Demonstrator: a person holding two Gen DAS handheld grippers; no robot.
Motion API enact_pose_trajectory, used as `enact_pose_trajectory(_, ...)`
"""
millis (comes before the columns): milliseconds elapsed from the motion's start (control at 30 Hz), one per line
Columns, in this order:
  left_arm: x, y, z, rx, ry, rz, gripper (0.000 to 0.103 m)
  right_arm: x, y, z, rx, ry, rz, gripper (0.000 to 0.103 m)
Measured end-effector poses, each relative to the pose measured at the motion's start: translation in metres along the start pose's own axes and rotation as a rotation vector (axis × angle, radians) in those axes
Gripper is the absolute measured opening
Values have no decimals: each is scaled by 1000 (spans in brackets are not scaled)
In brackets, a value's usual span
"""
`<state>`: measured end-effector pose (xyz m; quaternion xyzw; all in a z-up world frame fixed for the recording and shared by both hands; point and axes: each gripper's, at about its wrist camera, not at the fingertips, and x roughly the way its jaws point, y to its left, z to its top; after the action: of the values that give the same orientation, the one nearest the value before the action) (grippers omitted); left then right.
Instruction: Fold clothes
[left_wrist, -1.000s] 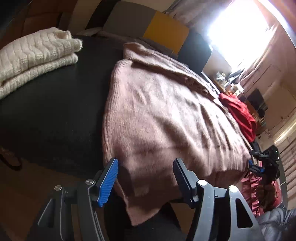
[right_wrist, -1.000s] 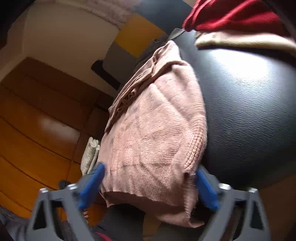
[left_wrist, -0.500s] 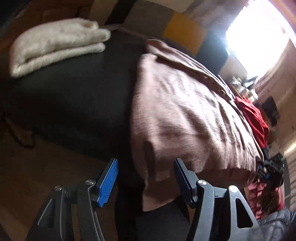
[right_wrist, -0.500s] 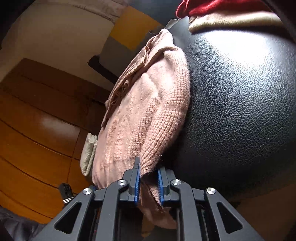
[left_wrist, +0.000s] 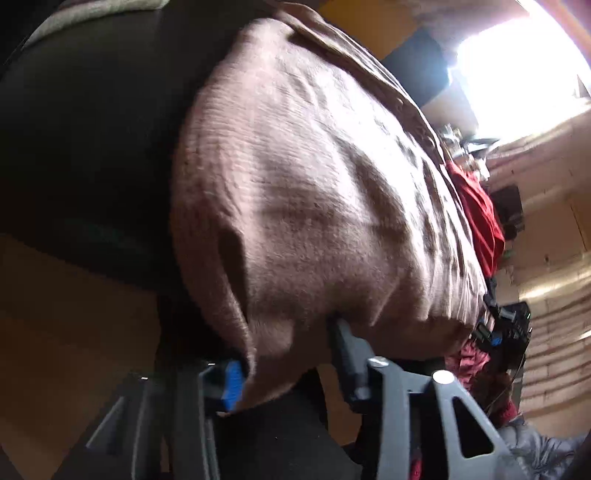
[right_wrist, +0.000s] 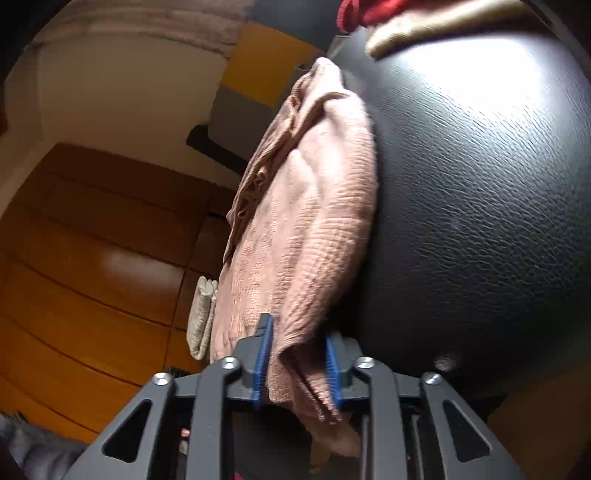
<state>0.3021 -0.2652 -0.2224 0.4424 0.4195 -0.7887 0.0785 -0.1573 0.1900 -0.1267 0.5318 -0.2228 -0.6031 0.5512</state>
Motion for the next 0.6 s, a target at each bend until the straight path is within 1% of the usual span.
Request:
enact_pose_trajectory(33, 1, -4, 0, 19, 7, 0, 19, 1, 4, 0, -20, 5, -22, 33)
enact_pose_trajectory(67, 2, -8, 0, 37, 15, 14, 11, 3, 8, 1, -33, 10, -47, 33)
enact_pose_trajectory(100, 3, -13, 0, 59, 21, 36, 7, 4, 11, 1, -43, 15, -71, 33)
enact_pose_trajectory(133, 2, -17, 0, 76, 19, 46, 7, 6, 18, 1, -73, 22, -119, 28)
enact_pose_trajectory(167, 2, -20, 0, 93, 16, 55, 6, 10, 27, 1, -123, 30, -186, 25)
enact_pose_trajectory(200, 1, -23, -1, 101, 18, 60, 6, 14, 36, -1, -179, 39, -258, 18)
enact_pose_trajectory(267, -1, -24, -1, 95, 21, 47, 6, 21, 51, -3, -260, 55, -355, 16)
enact_pose_trajectory(300, -2, -23, 1, 79, 30, 26, 6, 24, 57, -4, -294, 62, -395, 16)
enact_pose_trajectory(333, -3, -21, 2, 55, 43, 1, 6, 27, 61, -5, -316, 63, -423, 16)
enact_pose_trajectory(367, -4, -20, 1, 45, 47, -4, 6, 30, 64, -5, -333, 62, -445, 16)
enact_pose_trajectory(433, -6, -20, 0, 42, 48, -18, 6, 29, 65, -7, -348, 57, -464, 16)
enact_pose_trajectory(500, -15, -25, -1, 50, 32, -58, 6, 27, 65, -7, -335, 48, -459, 16)
enact_pose_trajectory(567, -23, -33, 0, 73, 11, -110, 5, 22, 58, -5, -290, 44, -406, 16)
enact_pose_trajectory(600, -30, -38, 3, 91, -5, -139, 5, 21, 55, -4, -265, 41, -364, 16)
